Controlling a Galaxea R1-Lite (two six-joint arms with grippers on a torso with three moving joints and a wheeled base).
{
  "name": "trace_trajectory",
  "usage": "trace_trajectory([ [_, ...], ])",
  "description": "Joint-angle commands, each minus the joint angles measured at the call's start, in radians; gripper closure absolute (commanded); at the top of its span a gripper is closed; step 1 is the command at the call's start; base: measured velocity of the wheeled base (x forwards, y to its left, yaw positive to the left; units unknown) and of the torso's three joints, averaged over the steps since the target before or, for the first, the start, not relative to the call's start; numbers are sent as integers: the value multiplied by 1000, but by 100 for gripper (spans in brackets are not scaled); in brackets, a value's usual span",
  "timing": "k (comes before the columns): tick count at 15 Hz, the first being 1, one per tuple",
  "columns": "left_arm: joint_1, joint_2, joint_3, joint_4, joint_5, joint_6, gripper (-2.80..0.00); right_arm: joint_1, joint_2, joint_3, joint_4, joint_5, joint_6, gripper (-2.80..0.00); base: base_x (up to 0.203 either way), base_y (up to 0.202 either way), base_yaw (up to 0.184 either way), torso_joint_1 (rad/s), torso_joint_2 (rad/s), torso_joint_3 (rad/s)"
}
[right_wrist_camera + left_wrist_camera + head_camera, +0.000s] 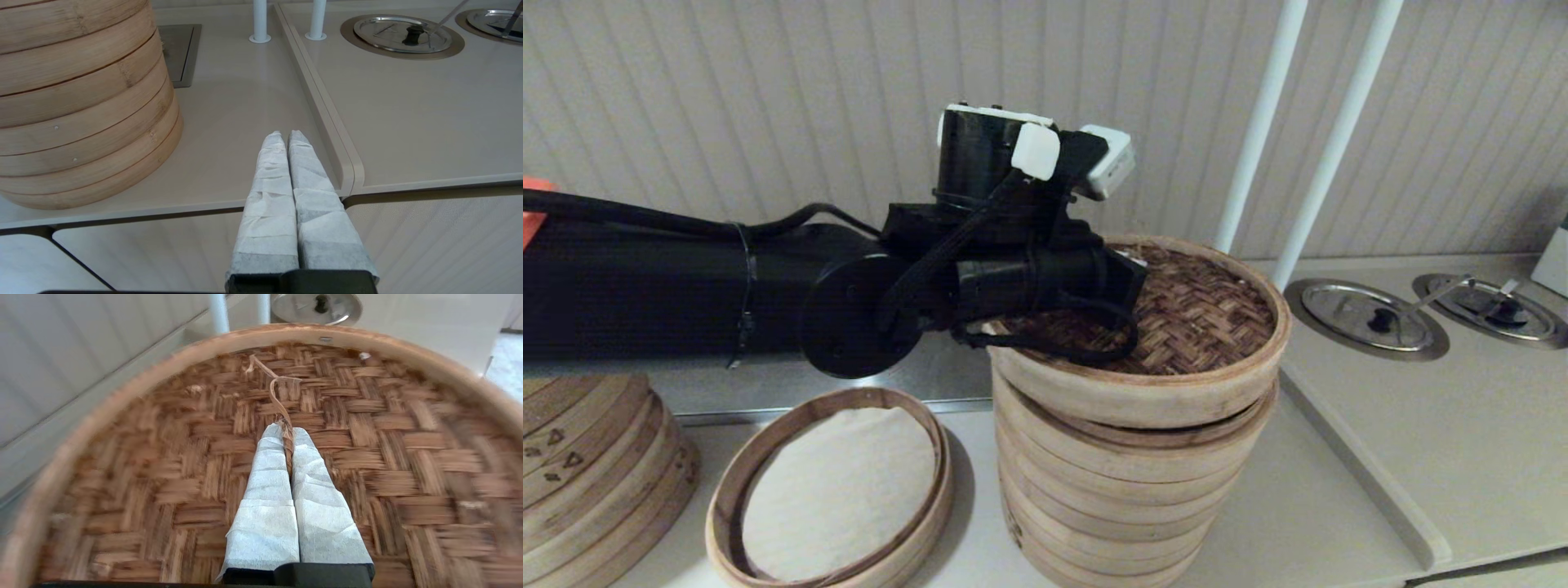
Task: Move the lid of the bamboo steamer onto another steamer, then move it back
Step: Pick up the steamer, then put the steamer
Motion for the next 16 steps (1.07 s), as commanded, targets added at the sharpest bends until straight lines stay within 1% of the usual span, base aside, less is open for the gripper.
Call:
trace_trajectory([
  [1, -1, -29, -18, 17, -2, 1, 0, 0, 1, 3, 0, 1, 0, 0, 0, 0, 0, 0, 0, 0],
  [4, -1, -57, -16, 25, -1, 1, 0, 0, 1, 3, 0, 0, 0, 0, 0, 0, 0, 0, 0, 0],
  [6, 1, -87, -17, 58, 4, 1, 0, 0, 1, 3, 0, -1, 0, 0, 0, 0, 0, 0, 0, 0],
  [8, 11, -116, -14, 73, 27, 1, 0, 0, 1, 3, 0, -1, 0, 0, 0, 0, 0, 0, 0, 0],
  [11, 42, -198, 24, 116, 31, 1, 0, 0, 1, 3, 0, -1, 0, 0, 0, 0, 0, 0, 0, 0],
  [12, 60, -228, 43, 128, 30, 1, 0, 0, 1, 3, 0, -1, 0, 0, 0, 0, 0, 0, 0, 0],
  [15, 160, -329, 144, 136, 21, -1, 0, 0, 1, 3, 0, -1, 0, 0, 0, 0, 0, 0, 0, 0],
  [16, 205, -365, 179, 136, 13, -1, 0, 0, 1, 3, 0, 1, 0, 0, 0, 0, 0, 0, 0, 0],
])
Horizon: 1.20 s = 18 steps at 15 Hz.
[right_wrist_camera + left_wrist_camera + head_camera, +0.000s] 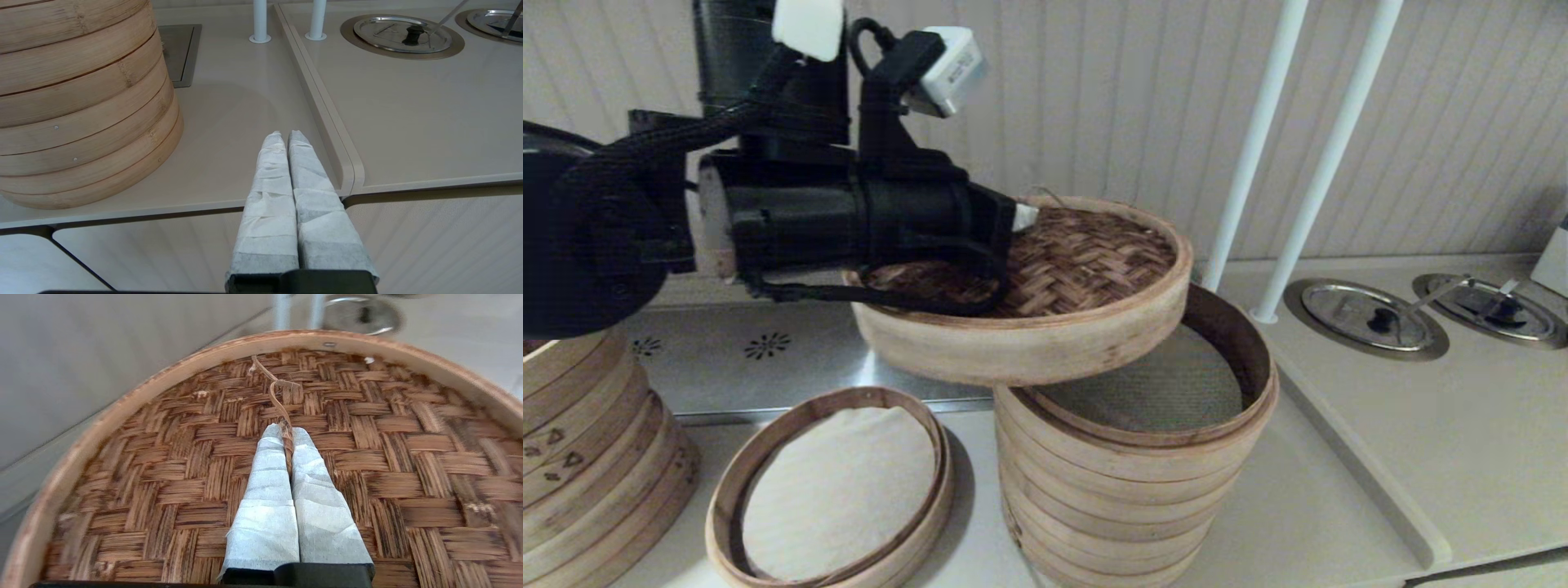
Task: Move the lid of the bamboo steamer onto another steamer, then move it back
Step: Put the steamer
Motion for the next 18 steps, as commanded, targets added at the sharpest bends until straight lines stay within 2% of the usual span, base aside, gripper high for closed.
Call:
trace_trajectory([
  [1, 106, -119, 75, -1, -20, -1, 0, 0, 1, 3, 0, 0, 1, 0, 0, 0, 0, 0, 0, 0],
  [7, 337, -339, 242, 44, -84, 18, 0, 0, 1, 3, 0, 0, 1, 0, 0, 0, 0, 0, 0, 0],
  [14, 463, -464, 506, 44, -108, 14, 0, 0, 1, 3, 0, 0, 1, 0, 0, 0, 0, 0, 0, 0],
  [18, 519, -479, 637, -8, -127, 8, 0, 0, 1, 3, 0, 0, 1, 0, 0, 0, 0, 0, 0, 0],
])
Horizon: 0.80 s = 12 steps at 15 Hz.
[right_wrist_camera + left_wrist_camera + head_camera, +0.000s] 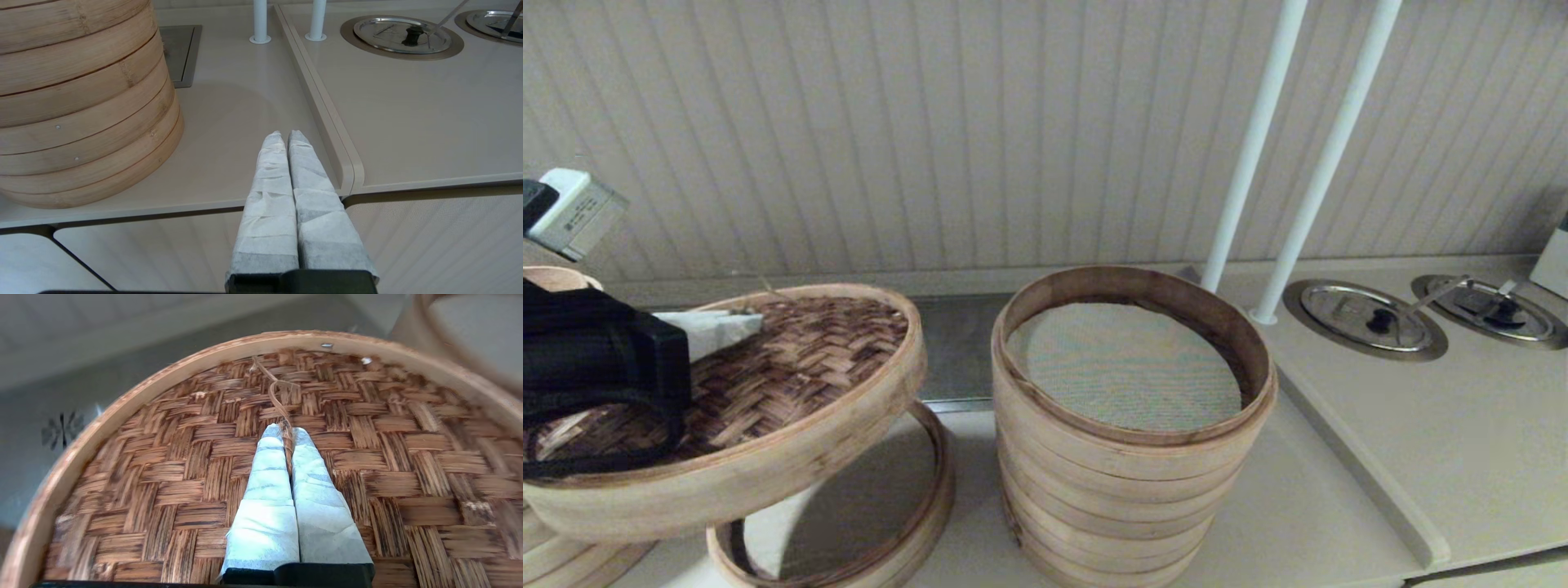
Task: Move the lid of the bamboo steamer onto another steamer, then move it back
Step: Put the steamer
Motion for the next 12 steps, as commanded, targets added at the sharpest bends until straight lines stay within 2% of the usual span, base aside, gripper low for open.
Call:
trace_trajectory([
  [1, 23, -8, 76, -37, -3, 0, 0, 0, 1, 3, 0, 0, 1, 0, 0, 0, 0, 0, 0, 0],
  [5, 27, 11, 175, -158, -3, -21, 0, 0, 1, 3, 0, 1, 1, 0, 0, 0, 0, 0, 0, 0],
  [9, 27, 87, 250, -347, 5, -45, 0, 0, 1, 3, 0, 0, 1, 0, 0, 0, 0, 0, 0, 0],
  [12, 27, 133, 277, -401, 6, -76, 0, 0, 1, 3, 0, 1, 1, 0, 0, 0, 0, 0, 0, 0],
])
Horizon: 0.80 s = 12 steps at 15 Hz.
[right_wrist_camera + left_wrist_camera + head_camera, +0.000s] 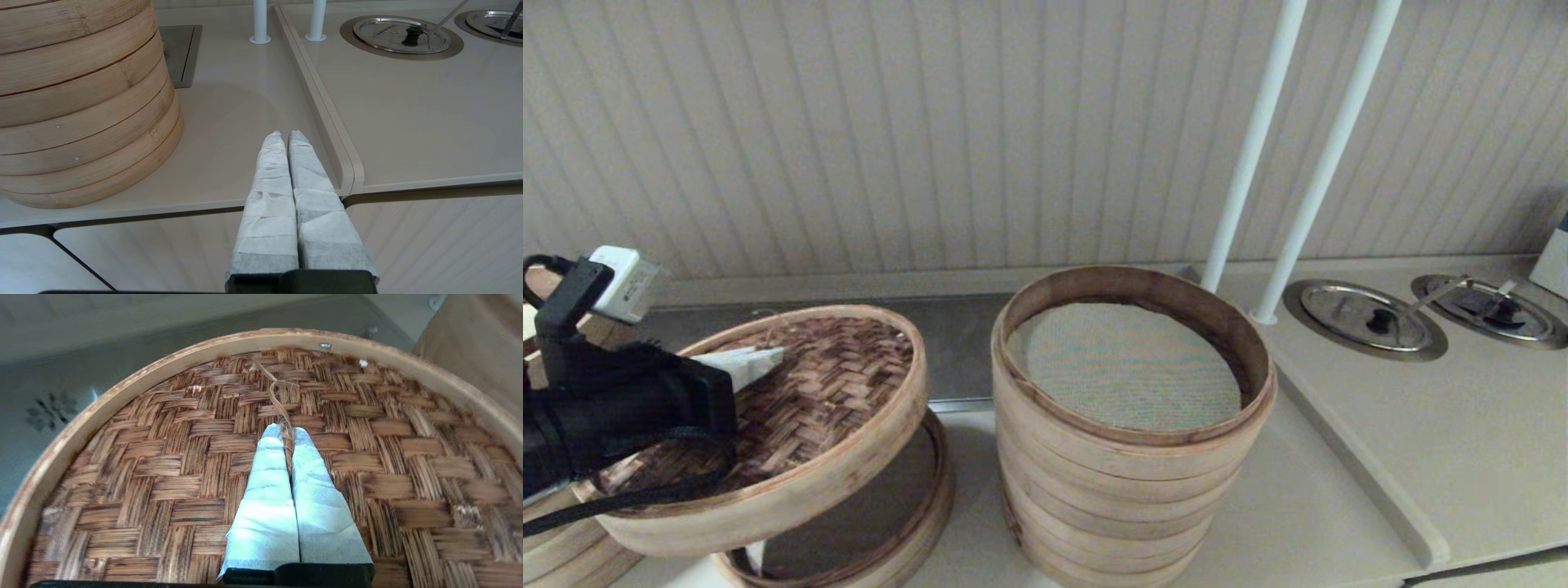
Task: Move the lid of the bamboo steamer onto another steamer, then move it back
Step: Put the steamer
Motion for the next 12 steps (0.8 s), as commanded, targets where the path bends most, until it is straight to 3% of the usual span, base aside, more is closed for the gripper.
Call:
trace_trajectory([
  [1, 0, 57, 14, -11, -1, -10, 0, 0, 1, 3, 0, 0, 1, 0, 0, 0, 0, 0, 0, 0],
  [3, 0, 92, 20, -21, -1, -14, 0, 0, 1, 3, 0, 0, 1, 0, 0, 0, 0, 0, 0, 0],
  [9, -1, 231, 80, -228, 0, -32, 0, 0, 1, 3, 0, 0, 1, 0, 0, 0, 0, 0, 0, 0],
  [12, -1, 288, 87, -270, 2, -40, 0, 0, 1, 3, 0, 0, 1, 0, 0, 0, 0, 0, 0, 0],
])
